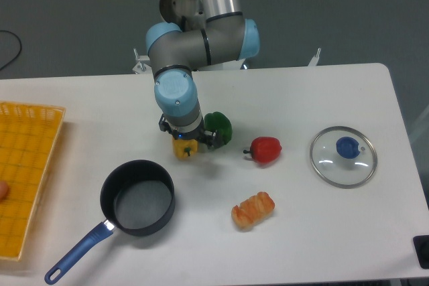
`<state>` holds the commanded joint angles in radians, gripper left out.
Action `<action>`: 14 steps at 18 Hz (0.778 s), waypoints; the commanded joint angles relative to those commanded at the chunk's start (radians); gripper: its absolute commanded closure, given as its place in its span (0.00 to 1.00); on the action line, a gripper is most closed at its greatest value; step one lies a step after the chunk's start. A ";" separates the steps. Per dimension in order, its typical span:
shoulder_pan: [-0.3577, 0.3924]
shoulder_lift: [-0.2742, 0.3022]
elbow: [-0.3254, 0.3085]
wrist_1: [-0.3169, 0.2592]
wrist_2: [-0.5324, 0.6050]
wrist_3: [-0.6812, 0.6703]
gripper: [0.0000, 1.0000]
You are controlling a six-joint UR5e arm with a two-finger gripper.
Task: Pick up the yellow pepper
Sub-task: 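Close the gripper around the yellow pepper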
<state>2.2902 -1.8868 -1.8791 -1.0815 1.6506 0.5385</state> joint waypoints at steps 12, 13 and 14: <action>-0.008 0.031 0.000 -0.067 0.000 -0.017 0.00; -0.009 0.029 0.000 -0.067 0.000 -0.018 0.00; -0.015 0.028 -0.002 -0.067 0.000 -0.026 0.00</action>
<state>2.2750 -1.8592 -1.8806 -1.1490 1.6506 0.5124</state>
